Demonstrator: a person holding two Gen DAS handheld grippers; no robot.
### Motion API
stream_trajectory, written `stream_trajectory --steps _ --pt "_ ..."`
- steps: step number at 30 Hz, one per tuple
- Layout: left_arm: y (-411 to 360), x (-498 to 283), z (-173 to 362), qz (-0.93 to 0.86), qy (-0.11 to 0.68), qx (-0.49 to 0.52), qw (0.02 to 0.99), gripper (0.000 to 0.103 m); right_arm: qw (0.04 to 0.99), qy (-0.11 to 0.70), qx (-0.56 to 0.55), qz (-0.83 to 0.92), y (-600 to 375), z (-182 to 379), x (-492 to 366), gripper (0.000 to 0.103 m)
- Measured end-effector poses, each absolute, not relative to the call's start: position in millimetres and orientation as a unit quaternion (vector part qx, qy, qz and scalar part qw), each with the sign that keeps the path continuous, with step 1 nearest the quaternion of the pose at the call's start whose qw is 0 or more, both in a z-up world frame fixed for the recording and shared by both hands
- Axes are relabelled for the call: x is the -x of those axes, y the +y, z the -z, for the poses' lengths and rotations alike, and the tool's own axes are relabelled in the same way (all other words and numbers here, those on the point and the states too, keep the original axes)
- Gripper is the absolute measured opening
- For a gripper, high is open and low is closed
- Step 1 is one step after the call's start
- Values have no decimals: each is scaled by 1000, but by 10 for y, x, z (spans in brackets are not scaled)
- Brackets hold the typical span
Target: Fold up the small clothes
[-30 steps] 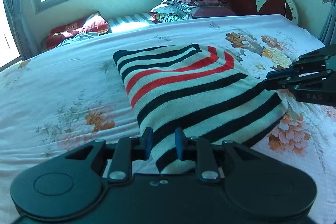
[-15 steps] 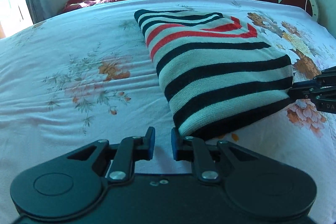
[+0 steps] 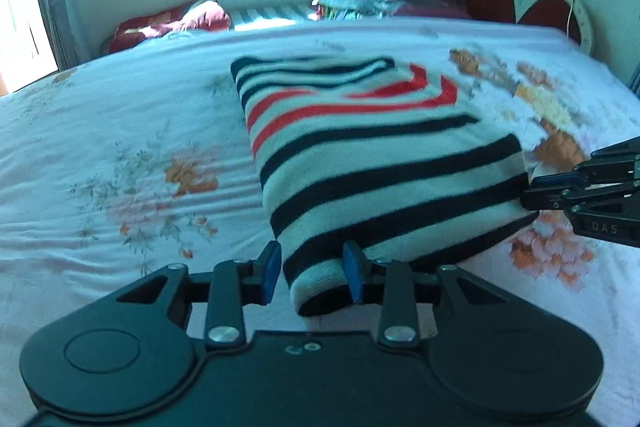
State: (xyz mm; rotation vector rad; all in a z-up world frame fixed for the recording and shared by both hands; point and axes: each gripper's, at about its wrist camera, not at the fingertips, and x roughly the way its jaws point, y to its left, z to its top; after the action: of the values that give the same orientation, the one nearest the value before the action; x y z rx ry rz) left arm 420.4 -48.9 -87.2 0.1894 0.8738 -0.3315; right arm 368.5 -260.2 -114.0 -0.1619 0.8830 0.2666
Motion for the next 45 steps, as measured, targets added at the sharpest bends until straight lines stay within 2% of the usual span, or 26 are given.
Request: stream_trajectory --steps 6,7,8,10,12,14,21,22,25,29,30,32,35,36,37,38,39,45 --pt "-476 -4216 904 155 426 -88 887 34 897 426 7 -117 -2847 1200 -3649 12" --pt "-444 -4213 849 155 421 -79 890 39 902 417 0 -116 -2865 1142 -3623 12" --pt "-399 -4212 779 154 412 -69 895 56 909 400 -10 -115 -2894 1059 -3585 12" --pt "-316 -4240 678 148 392 -53 907 73 919 378 -28 -113 -2943 915 -3588 12" --pt "-273 -4379 642 149 392 -42 907 65 926 359 -40 -109 -2983 807 -3674 12" --pt "-265 -4547 631 154 394 -30 906 50 928 354 -45 -109 -2991 735 -3828 12" --pt "-363 -5100 688 159 402 4 902 48 931 343 -21 -128 -2864 641 -4497 12" --pt "-381 -5163 735 160 410 5 898 49 927 350 -17 -132 -2833 685 -4567 12" --pt "-431 -5279 863 154 433 0 888 59 901 417 29 -120 -2742 1127 -4785 12" --pt "-444 -5236 779 155 427 -19 891 60 907 405 6 -117 -2834 1023 -4733 12" --pt "-411 -5205 749 156 425 -18 892 63 914 390 -8 -113 -2899 961 -4670 12" --pt "-350 -5153 726 158 422 -7 893 79 917 380 -44 -114 -3053 890 -4571 12" --pt "-282 -5116 771 165 431 13 887 80 908 388 -110 -117 -3300 899 -4464 13" --pt "-267 -5109 796 167 434 22 885 81 899 399 -138 -117 -3374 924 -4458 17" --pt "-258 -5107 813 168 437 31 883 82 892 405 -163 -115 -3440 945 -4451 39" --pt "-246 -5100 829 167 439 40 882 84 889 405 -183 -112 -3501 971 -4432 50" --pt "-242 -5097 845 166 442 50 880 86 887 401 -201 -112 -3553 986 -4408 57" --pt "-252 -5126 920 168 461 73 868 96 845 420 -294 -152 -3715 1133 -4403 57"
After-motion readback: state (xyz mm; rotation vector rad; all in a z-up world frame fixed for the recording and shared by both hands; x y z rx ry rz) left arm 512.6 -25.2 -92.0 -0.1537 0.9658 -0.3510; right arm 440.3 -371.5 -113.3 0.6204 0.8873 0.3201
